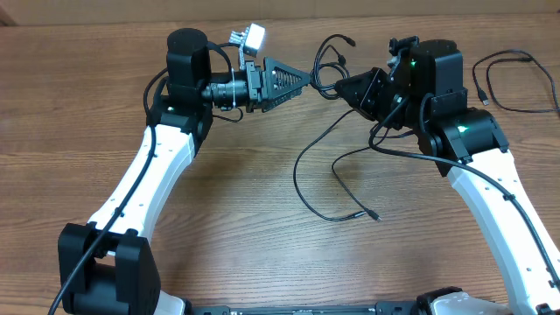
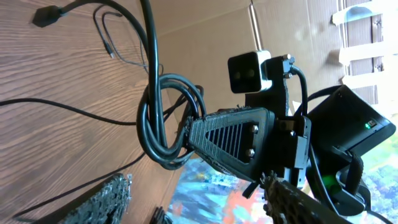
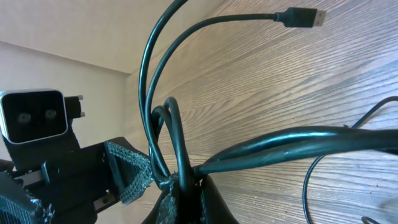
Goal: Untangle cables
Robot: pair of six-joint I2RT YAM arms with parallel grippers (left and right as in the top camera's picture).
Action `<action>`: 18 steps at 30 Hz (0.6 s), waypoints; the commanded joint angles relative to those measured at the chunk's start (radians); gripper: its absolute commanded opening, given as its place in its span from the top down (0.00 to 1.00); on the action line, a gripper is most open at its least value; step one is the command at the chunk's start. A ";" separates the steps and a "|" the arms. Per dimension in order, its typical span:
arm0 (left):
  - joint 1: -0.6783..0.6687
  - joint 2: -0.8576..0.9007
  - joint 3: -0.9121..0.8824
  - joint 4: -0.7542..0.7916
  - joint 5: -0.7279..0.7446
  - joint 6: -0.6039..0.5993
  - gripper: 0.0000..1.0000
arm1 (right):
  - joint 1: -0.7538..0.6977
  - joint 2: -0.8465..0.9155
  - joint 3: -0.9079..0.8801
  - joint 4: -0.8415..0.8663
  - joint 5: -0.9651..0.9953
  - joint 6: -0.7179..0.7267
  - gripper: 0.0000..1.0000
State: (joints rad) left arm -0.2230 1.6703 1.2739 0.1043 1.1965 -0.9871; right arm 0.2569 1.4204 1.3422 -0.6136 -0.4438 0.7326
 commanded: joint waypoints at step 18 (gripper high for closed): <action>-0.026 -0.016 0.008 0.001 -0.077 -0.076 0.78 | 0.001 -0.004 0.006 0.026 -0.160 0.071 0.96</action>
State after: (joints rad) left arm -0.2474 1.6703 1.2739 0.1020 1.1278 -1.0519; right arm 0.2569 1.4204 1.3422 -0.5957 -0.5957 0.8013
